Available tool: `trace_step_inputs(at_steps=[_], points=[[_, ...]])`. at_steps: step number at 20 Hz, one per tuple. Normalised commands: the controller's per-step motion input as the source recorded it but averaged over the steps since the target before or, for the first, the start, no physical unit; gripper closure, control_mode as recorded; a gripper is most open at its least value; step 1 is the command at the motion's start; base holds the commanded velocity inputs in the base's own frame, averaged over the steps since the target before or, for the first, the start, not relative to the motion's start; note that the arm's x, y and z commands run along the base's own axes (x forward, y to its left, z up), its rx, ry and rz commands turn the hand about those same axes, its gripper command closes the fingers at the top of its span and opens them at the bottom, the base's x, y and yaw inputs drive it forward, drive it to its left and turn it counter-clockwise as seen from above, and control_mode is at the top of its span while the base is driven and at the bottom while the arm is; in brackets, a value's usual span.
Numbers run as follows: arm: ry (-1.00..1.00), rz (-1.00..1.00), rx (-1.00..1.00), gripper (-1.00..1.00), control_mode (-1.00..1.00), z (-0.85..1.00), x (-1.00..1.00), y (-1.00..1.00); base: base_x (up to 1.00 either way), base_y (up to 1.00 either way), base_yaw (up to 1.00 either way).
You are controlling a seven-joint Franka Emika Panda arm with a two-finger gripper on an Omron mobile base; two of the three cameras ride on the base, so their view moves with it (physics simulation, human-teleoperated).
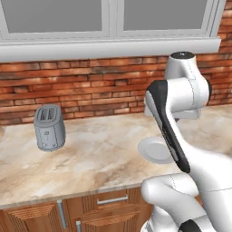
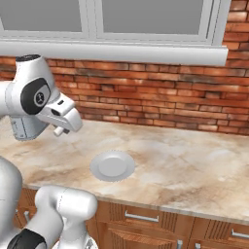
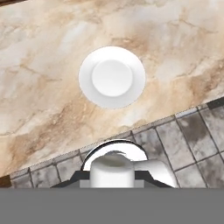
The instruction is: Pick up the marshmallow and place it in the cup of hot chocolate on the dining counter.
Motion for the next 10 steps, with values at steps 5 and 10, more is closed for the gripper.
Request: trace_step_inputs(at_steps=[5, 10], points=[[-0.13, 0.12, 0.00, 1.00, -1.00, 0.00, -0.19, 0.00, 0.00, 0.00, 0.00], [-0.01, 0.09, 0.00, 1.00, -1.00, 0.04, -0.02, 0.00, 0.00, 0.00, 0.00]])
